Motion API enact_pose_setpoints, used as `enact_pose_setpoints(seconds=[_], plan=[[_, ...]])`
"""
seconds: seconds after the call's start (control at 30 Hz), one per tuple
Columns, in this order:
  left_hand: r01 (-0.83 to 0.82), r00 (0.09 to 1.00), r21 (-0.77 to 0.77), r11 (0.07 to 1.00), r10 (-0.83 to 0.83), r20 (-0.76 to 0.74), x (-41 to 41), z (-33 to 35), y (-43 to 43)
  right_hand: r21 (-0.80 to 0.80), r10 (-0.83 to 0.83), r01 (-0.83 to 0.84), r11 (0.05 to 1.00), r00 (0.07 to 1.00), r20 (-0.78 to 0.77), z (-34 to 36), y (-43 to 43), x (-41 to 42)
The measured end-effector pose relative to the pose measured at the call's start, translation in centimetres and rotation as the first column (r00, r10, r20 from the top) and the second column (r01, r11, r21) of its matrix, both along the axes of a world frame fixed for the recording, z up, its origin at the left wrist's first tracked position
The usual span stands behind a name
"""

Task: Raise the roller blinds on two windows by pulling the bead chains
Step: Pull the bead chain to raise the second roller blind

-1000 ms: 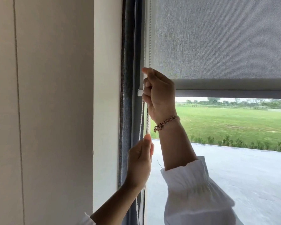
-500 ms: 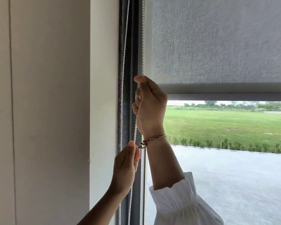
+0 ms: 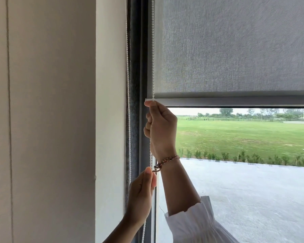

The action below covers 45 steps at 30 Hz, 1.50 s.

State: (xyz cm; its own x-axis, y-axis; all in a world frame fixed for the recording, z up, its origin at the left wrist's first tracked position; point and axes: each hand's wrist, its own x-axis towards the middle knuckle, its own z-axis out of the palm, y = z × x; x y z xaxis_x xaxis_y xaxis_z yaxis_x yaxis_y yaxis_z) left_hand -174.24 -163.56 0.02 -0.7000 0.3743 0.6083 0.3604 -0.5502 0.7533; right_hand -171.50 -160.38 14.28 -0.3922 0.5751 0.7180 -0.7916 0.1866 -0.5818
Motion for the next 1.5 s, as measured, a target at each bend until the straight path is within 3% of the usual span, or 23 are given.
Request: enact_pose_setpoints(seconds=[0.1, 0.27, 0.37, 0.53, 0.73, 1.3, 1.5], plan=[[-0.019, 1.000, -0.006, 1.000, 0.019, -0.020, 0.5, 0.2, 0.1, -0.005, -0.038, 0.039, 0.999, 0.996, 0.076, 0.4, 0.2, -0.4], [0.014, 1.000, 0.027, 1.000, -0.015, 0.021, 0.3, 0.2, 0.1, -0.023, -0.084, 0.086, 0.996, 0.995, 0.056, 3.1, 0.3, -0.3], [-0.007, 1.000, 0.030, 1.000, 0.007, -0.027, 0.1, 0.1, 0.3, 0.009, -0.171, 0.171, 0.985, 0.985, 0.020, 3.7, 0.3, -0.7], [-0.057, 0.994, 0.010, 0.998, 0.058, -0.089, -0.8, -0.2, 0.1, -0.050, -0.030, 0.026, 0.998, 0.995, -0.098, 2.9, 0.2, -0.9], [-0.066, 0.989, -0.015, 0.998, 0.063, -0.136, -1.9, -0.4, 0.3, -0.013, -0.022, 0.020, 1.000, 0.987, -0.160, 2.5, 0.1, -1.1], [-0.115, 0.984, -0.131, 0.985, 0.094, -0.154, -2.3, -3.6, 1.6, -0.034, -0.091, 0.088, 0.996, 0.990, -0.107, -1.0, 1.5, -2.2], [-0.100, 0.986, -0.105, 0.989, 0.085, -0.142, -2.8, -3.3, 1.5, -0.047, -0.067, 0.062, 0.997, 0.992, -0.106, -0.5, 1.4, -2.6]])
